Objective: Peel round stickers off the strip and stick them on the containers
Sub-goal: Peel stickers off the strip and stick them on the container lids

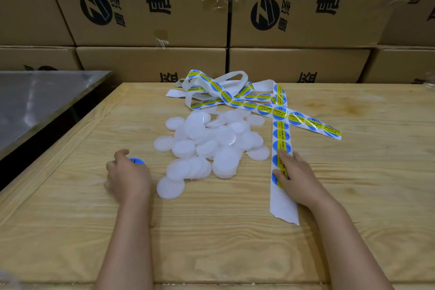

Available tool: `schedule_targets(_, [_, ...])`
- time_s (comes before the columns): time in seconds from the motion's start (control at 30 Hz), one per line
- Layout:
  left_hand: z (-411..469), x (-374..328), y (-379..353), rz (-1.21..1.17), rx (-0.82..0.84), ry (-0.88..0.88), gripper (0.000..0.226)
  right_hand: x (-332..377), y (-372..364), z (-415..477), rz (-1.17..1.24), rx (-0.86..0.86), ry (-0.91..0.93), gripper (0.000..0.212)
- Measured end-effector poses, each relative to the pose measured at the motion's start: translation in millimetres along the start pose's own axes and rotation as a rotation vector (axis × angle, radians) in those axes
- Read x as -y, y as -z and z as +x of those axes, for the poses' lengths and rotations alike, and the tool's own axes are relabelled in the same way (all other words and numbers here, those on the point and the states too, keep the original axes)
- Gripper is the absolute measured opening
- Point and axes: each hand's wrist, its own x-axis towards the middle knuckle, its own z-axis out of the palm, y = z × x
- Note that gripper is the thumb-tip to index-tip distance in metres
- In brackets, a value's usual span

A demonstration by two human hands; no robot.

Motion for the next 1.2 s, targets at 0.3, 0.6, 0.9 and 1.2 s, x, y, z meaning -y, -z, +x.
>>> schedule_targets(0.3, [-11.0,-17.0,-7.8,-0.118,-0.194,-0.347,0.047,3.0,2.6,-2.5,0.053,0.036,-0.038,0.049])
schedule_targets(0.6, [-120.7,-53.4,-60.4,-0.128,0.596,-1.223,0.019,10.6,9.8,-4.1,0.253,-0.135,-0.064,0.027])
schedule_targets(0.9, [-132.2,-54.5,-82.9,0.115,0.740,-1.268,0.042,19.0,14.3,-4.6,0.241,-0.187,-0.105,0.034])
schedule_targets(1.2, [-141.7,-59.2,-76.1,0.015,0.594,-1.228,0.015,26.0,14.2,-7.4,0.207,-0.173,-0.067,0.030])
